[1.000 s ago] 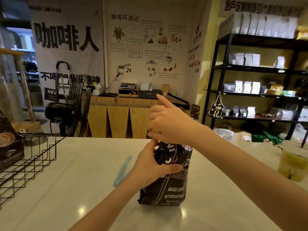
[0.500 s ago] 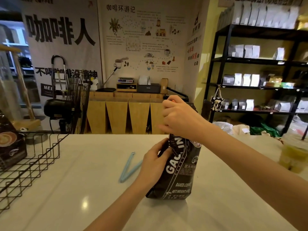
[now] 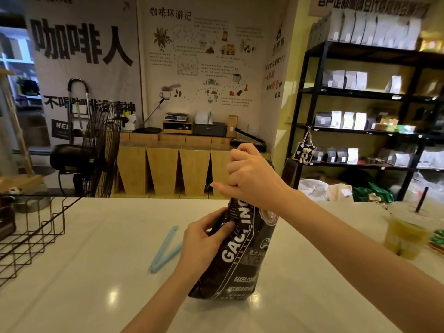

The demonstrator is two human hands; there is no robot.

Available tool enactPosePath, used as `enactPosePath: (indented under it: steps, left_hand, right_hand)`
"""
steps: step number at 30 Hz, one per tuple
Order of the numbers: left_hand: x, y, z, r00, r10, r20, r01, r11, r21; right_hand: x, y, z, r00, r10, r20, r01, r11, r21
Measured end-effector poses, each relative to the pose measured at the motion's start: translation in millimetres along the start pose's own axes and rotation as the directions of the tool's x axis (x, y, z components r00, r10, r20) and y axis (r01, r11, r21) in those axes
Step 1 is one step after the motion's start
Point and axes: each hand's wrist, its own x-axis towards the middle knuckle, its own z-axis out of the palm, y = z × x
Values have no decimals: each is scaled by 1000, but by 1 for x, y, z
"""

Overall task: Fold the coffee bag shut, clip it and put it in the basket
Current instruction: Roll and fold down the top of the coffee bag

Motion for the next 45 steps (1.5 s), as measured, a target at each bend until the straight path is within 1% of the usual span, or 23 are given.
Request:
enactPosePath:
  steps: [2,5,8,11,14,19,22,24,27,30,33,35,37,38,41,45]
  left_hand:
    - [-1,-1,4,1000,11,-24,-11,1000,-2]
    - [-5,-1,8,998,21,-67,-21,1000,-5]
    - [-7,1,10,996,36,-76,-36,999,2]
    - [-11,2,10,994,83,-78,-81,996,31]
    - [-14,3,9,989,94,-115,-87,994,62]
    - [-19,-1,9,980,113,-161,-104,992,65]
    - [-24,-4,9,957,188,-222,-168,980,103]
    - [-27,-8,8,941,219,-259,-193,973,125]
    - [-29,-9,7,944,193,-267,-181,981,72]
    - [-33,-4,3,970,162,-179,-157,987,41]
    - [-45,0,1,991,113,-77,-116,992,-40]
    - [-53,-3,2,987,145,-75,-144,989,19]
    - [-55,-8,4,983,161,-92,-152,984,98]
    - [-54,-10,5,983,154,-105,-142,984,108]
    - [-49,-9,5,987,115,-113,-109,992,55]
    - [-45,-4,8,984,121,-129,-118,993,27]
  right_hand:
    - [-3,3,1,1000,16,-14,-16,1000,4]
    - [-7,5,2,997,43,-69,-43,999,0]
    - [-11,7,1,991,65,-117,-69,997,-27]
    - [-11,8,2,981,97,-166,-101,995,-17]
    - [-12,7,2,970,115,-214,-123,992,-25]
    - [-16,12,0,956,166,-240,-185,981,-59]
    - [-14,11,1,954,150,-259,-176,981,-77]
    - [-10,7,2,959,129,-252,-154,985,-83]
    - [-5,1,6,967,99,-235,-126,987,-101]
    - [1,1,6,984,84,-160,-102,990,-103]
    - [4,0,6,993,80,-90,-88,993,-82]
    - [6,-1,7,993,86,-78,-91,994,-65]
    - [7,0,8,992,113,-58,-115,993,-39]
    - [7,0,8,990,134,-40,-135,990,-26]
    - [3,4,6,977,214,4,-214,977,2]
    - [-8,12,4,949,316,3,-316,949,3]
